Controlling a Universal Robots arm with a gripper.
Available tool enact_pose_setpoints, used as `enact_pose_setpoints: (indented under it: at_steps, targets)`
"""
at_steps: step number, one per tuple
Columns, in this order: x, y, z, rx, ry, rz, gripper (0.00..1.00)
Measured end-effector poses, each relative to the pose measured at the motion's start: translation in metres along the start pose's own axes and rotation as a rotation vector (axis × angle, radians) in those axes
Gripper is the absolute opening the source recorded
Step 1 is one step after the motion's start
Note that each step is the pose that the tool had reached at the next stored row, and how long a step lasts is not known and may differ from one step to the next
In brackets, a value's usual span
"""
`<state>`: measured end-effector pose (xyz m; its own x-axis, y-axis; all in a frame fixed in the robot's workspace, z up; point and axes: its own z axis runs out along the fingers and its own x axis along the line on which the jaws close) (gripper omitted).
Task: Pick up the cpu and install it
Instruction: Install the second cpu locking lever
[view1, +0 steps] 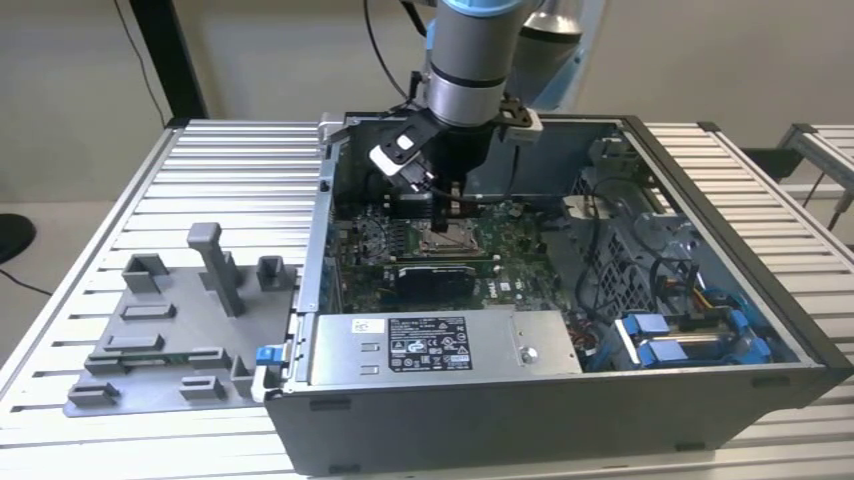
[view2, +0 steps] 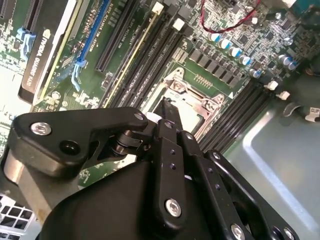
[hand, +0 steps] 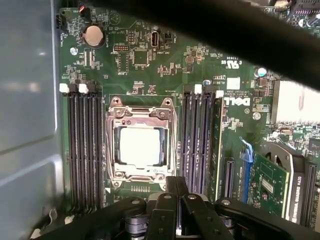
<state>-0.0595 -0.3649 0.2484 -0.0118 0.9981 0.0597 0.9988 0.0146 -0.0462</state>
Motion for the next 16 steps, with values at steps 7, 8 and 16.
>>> enact_pose_setpoints:
  at_steps: [7, 8, 16]
  targets:
    - [0.0002, -0.0091, 0.0055, -0.0191, 0.0049, 0.004, 0.00]
    - [0.0001, -0.0101, 0.0064, -0.0211, 0.0062, 0.004, 0.00]
    - [-0.0003, -0.0170, 0.0132, -0.0409, 0.0274, 0.005, 0.00]
